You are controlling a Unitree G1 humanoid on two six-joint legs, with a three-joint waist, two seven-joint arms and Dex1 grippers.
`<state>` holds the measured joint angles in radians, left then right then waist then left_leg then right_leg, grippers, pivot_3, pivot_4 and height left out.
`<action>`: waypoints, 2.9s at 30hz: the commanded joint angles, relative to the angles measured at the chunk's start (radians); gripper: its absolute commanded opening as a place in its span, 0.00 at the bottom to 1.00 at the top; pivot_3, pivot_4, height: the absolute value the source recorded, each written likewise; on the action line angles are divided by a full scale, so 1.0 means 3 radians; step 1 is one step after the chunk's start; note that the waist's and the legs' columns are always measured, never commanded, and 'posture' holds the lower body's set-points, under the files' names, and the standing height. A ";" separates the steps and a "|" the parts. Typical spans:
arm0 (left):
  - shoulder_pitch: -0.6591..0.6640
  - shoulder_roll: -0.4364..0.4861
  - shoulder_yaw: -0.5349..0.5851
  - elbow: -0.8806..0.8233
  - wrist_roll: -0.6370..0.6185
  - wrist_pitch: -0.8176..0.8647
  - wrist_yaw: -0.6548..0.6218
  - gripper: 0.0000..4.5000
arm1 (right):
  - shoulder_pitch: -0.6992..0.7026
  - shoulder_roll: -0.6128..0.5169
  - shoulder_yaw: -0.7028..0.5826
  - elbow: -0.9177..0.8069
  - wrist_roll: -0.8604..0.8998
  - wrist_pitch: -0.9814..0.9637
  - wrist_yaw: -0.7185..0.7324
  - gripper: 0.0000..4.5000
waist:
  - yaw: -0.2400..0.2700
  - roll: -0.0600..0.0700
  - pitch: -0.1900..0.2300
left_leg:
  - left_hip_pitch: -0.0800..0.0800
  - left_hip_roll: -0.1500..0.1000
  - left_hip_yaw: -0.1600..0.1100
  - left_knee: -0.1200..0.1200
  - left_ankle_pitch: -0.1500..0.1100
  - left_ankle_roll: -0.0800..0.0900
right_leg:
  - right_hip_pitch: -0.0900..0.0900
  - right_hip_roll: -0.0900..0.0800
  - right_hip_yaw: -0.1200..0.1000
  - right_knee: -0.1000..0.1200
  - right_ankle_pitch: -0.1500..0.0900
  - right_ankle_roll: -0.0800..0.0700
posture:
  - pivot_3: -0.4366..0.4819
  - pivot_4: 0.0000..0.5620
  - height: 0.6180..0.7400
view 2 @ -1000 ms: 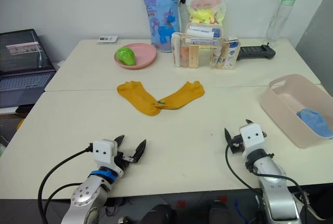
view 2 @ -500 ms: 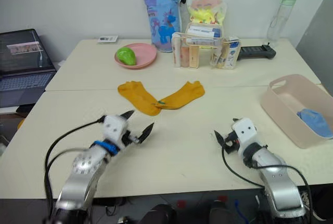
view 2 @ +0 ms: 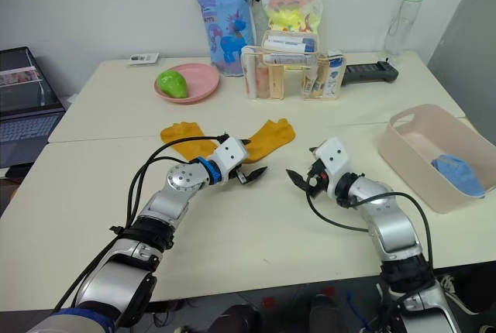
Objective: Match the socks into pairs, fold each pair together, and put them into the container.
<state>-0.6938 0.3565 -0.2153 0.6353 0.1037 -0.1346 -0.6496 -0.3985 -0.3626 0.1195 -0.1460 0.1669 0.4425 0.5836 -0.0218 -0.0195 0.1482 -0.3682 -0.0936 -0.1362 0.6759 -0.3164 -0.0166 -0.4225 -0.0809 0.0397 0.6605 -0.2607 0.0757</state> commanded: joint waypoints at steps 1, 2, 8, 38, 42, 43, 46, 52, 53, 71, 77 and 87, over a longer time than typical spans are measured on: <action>-0.0049 0.0022 0.0127 -0.0083 -0.0065 0.0188 0.0025 0.91 | 0.0070 0.0012 -0.0022 -0.0164 -0.0018 -0.0054 -0.0068 1.00 | 0.0000 0.0000 0.0000 | -0.0001 0.0000 -0.0001 0.0001 0.0000 0.0000 | 0.0000 -0.0001 -0.0001 0.0000 0.0000 0.0000 | 0.48 0.27 1.00; -0.0043 0.0029 0.0151 -0.0108 -0.0077 0.0245 0.0032 0.86 | 0.0111 0.0013 -0.0023 -0.0211 -0.0012 -0.0038 -0.0075 1.00 | 0.0000 0.0000 0.0000 | -0.0001 -0.0001 -0.0001 0.0001 0.0000 0.0000 | 0.0000 -0.0001 -0.0001 0.0000 0.0000 0.0000 | 0.48 0.27 1.00; -0.0062 0.0079 0.0179 -0.0174 -0.0076 0.0503 -0.0010 0.43 | 0.0229 -0.0009 -0.0057 -0.0344 0.0001 0.0034 -0.0104 1.00 | -0.0015 0.0000 0.0000 | -0.0001 -0.0001 -0.0001 0.0000 0.0000 0.0000 | -0.0003 -0.0001 0.0001 0.0003 0.0000 0.0000 | 0.48 0.27 1.00; 0.1268 0.1208 -0.0044 -0.2002 -0.0628 -0.0687 -0.1993 0.01 | 0.0648 -0.0686 -0.0506 -0.0757 0.0669 0.0659 0.0393 1.00 | 0.0021 0.0003 0.0001 | -0.0001 0.0000 -0.0007 -0.0003 -0.0002 0.0001 | 0.0001 -0.0006 -0.0003 0.0000 0.0000 -0.0001 | 0.48 0.27 1.00; 0.1294 0.1218 -0.0028 -0.1862 -0.0484 -0.0958 -0.1777 0.01 | 0.0663 -0.0793 -0.0408 -0.0750 0.0738 0.0749 0.0546 1.00 | 0.0058 0.0003 0.0001 | 0.0003 -0.0002 -0.0002 -0.0002 -0.0006 0.0008 | 0.0006 -0.0007 -0.0001 -0.0004 0.0000 -0.0001 | 0.48 0.27 1.00; 0.1343 0.1208 -0.0044 -0.1898 -0.0496 -0.0980 -0.1756 0.01 | 0.0652 -0.0804 -0.0357 -0.0725 0.0725 0.0750 0.0570 1.00 | 0.0060 0.0003 0.0001 | 0.0002 -0.0002 -0.0002 -0.0001 -0.0006 0.0008 | 0.0006 -0.0007 -0.0001 -0.0005 0.0000 0.0000 | 0.48 0.27 1.00; 0.1488 0.1229 -0.0072 -0.1999 -0.0566 -0.1008 -0.1772 0.10 | 0.0603 -0.0801 -0.0282 -0.0666 0.0711 0.0745 0.0580 1.00 | 0.0057 0.0003 0.0001 | 0.0003 -0.0001 0.0000 -0.0001 -0.0006 0.0008 | 0.0005 -0.0007 0.0000 -0.0004 0.0000 0.0000 | 0.48 0.27 1.00; 0.1650 0.1214 0.0210 -0.2083 -0.0834 -0.0886 -0.1582 0.51 | 0.0537 -0.0799 -0.0198 -0.0499 0.0660 0.0673 0.0598 1.00 | 0.0066 0.0003 0.0001 | 0.0002 -0.0001 -0.0002 -0.0001 -0.0006 0.0008 | 0.0004 -0.0007 -0.0001 -0.0002 0.0000 0.0000 | 0.48 0.27 1.00; 0.1664 0.1202 0.0236 -0.2097 -0.0859 -0.0871 -0.1553 0.59 | 0.0540 -0.0801 -0.0193 -0.0491 0.0657 0.0662 0.0598 1.00 | 0.0070 0.0003 0.0001 | 0.0002 -0.0001 -0.0002 -0.0001 -0.0006 0.0008 | 0.0005 -0.0007 -0.0002 -0.0002 0.0000 0.0000 | 0.48 0.27 1.00; 0.1915 0.1160 0.0642 -0.2323 -0.1541 0.1323 -0.1128 0.99 | 0.0184 -0.0734 0.0045 -0.0015 0.0460 0.0494 0.0743 1.00 | 0.0058 0.0003 0.0001 | 0.0003 -0.0001 -0.0002 -0.0001 -0.0007 0.0008 | 0.0003 -0.0007 -0.0001 0.0000 0.0000 0.0000 | 0.48 0.27 1.00; 0.1873 0.1151 0.0535 -0.2214 -0.1271 0.1215 -0.1084 0.90 | 0.0086 -0.0739 0.0237 0.0174 0.0200 0.0270 0.0774 1.00 | 0.0059 0.0003 0.0001 | 0.0003 -0.0001 -0.0001 -0.0001 -0.0007 0.0007 | 0.0003 -0.0007 0.0000 0.0000 0.0000 0.0000 | 0.48 0.27 1.00; 0.1822 0.1148 0.0564 -0.2258 -0.1296 0.1309 -0.1162 0.22 | -0.0014 -0.0661 0.0225 0.0328 0.0229 0.0231 0.0915 0.41 | 0.0059 0.0003 0.0001 | 0.0003 -0.0001 -0.0001 -0.0001 -0.0007 0.0007 | 0.0003 -0.0008 0.0000 0.0000 0.0000 0.0000 | 0.48 0.27 1.00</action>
<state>-0.1343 0.6969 -0.0545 -0.0266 -0.2856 0.2594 -0.9948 -0.3859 -0.5614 0.1997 -0.0329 0.2216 0.5285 0.8414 -0.0040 -0.0185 0.1486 -0.3672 -0.0939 -0.1366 0.6756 -0.3185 -0.0145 -0.4216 -0.0832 0.0395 0.6605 -0.2607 0.0756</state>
